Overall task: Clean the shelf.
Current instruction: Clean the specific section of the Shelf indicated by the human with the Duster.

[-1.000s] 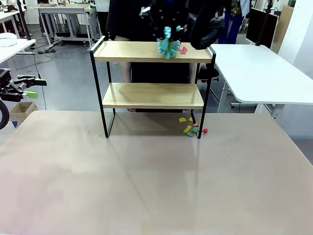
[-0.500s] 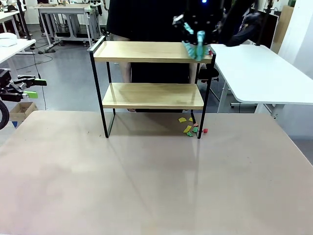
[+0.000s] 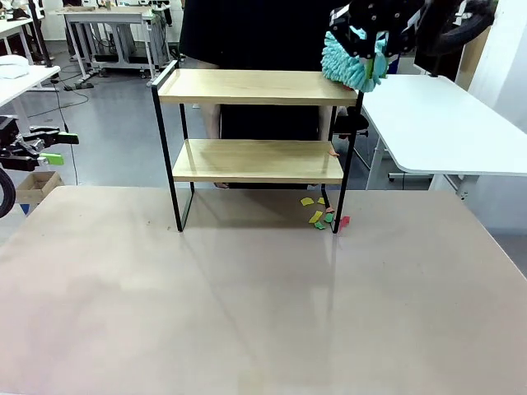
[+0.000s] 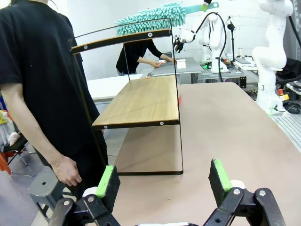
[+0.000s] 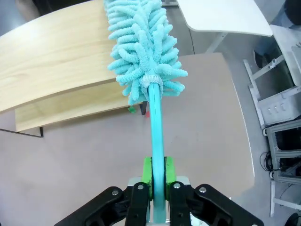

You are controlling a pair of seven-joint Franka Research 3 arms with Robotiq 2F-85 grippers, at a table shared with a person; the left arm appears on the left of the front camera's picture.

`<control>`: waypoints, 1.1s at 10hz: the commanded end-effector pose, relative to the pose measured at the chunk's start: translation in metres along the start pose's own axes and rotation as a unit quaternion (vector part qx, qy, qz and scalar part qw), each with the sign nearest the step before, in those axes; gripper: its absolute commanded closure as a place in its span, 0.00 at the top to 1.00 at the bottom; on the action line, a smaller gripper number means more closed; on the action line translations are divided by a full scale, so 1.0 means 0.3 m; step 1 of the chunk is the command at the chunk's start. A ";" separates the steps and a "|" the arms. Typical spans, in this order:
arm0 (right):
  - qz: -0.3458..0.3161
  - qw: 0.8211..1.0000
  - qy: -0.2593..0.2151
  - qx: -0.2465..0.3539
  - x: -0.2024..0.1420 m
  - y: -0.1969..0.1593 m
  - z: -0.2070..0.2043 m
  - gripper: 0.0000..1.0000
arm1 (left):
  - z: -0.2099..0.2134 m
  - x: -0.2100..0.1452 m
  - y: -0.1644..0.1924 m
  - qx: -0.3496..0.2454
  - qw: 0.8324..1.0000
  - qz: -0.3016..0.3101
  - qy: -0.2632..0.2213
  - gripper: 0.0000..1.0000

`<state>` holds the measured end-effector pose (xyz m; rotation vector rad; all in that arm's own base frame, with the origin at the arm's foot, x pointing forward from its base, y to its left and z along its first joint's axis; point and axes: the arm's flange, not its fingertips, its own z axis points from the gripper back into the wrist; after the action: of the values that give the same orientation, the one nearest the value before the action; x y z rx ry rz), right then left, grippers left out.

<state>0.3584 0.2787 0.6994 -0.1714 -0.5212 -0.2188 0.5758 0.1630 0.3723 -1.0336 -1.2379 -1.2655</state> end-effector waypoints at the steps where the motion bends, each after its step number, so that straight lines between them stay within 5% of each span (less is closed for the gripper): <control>1: -0.001 1.000 0.016 -0.006 0.012 0.002 -0.043 0.14 | 0.000 0.009 -0.008 -0.004 1.000 -0.005 0.003 1.00; 5: 0.004 1.000 0.013 -0.003 0.002 0.022 -0.042 0.14 | 0.000 0.009 -0.008 -0.004 1.000 -0.005 0.003 1.00; 8: 0.017 0.996 -0.022 -0.080 -0.022 -0.004 0.024 0.14 | 0.000 0.009 -0.008 -0.004 1.000 -0.005 0.003 1.00; 11: 0.030 0.998 -0.055 -0.006 -0.043 -0.012 0.128 0.14 | 0.000 0.009 -0.008 -0.004 1.000 -0.005 0.003 1.00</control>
<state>0.3312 0.2935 0.7171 -0.2630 -0.5871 -0.1864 0.5758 0.1630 0.3721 -1.0338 -1.2377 -1.2652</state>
